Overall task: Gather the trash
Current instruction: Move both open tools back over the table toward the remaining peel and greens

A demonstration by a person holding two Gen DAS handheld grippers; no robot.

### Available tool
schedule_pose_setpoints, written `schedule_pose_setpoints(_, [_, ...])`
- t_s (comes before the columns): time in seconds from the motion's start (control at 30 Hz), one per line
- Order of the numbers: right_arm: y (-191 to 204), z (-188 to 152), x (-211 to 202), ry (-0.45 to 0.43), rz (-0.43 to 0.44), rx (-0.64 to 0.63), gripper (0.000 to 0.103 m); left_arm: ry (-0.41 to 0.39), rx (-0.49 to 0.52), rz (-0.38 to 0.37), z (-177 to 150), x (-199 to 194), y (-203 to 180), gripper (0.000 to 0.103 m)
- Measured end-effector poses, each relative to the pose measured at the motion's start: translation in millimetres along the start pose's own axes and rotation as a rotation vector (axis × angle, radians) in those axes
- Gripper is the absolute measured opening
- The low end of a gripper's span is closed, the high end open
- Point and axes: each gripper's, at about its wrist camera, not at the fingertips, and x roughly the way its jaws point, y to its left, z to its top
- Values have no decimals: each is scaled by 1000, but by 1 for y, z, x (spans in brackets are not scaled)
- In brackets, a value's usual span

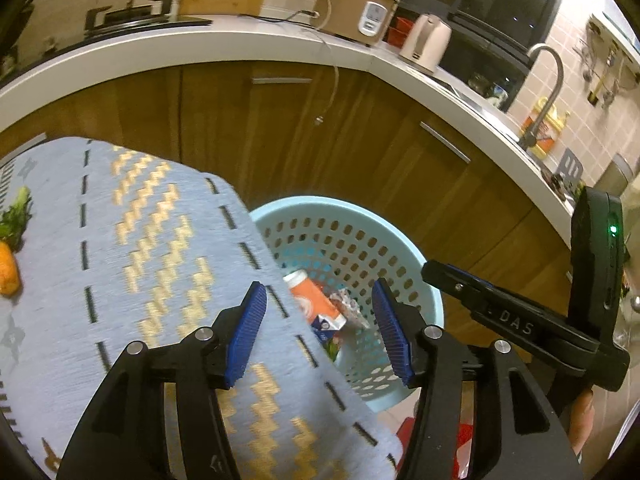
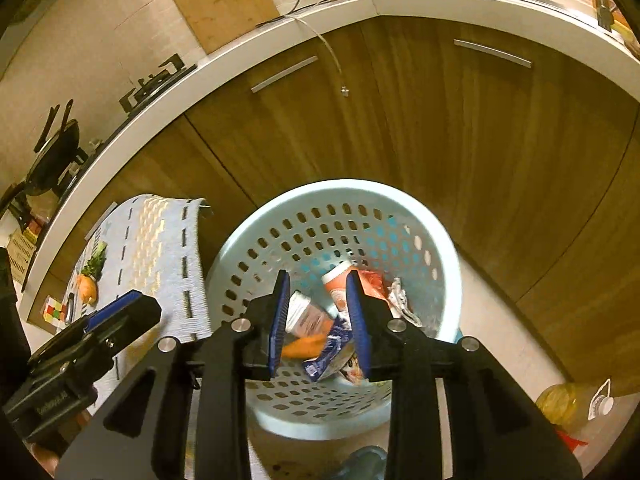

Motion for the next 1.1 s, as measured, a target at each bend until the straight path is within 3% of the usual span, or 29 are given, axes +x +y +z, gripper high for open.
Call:
schedule_pose_setpoints(0.1, [15,1,-3,-11,19,-23,46,-13,-21,7,0,-7,10,54])
schedule_pose_setpoints(0.3, [63,0,-8,-28,54,-128,46,-58,-92,23,0,-30,40,62])
schedule_pose_setpoints(0.7, [166,-18,22,-4,134,-295,46,-224,-304,253,0,-101,136,62])
schedule_pose_setpoints(0.93, [201,-35,51,8,146,-358,46,-229,-399,317,-11,-116,187,62])
schedule_pose_setpoints(1.1, [212,-43,63,21,123,-398,46,-185,-418,311,-12,-104,209,71])
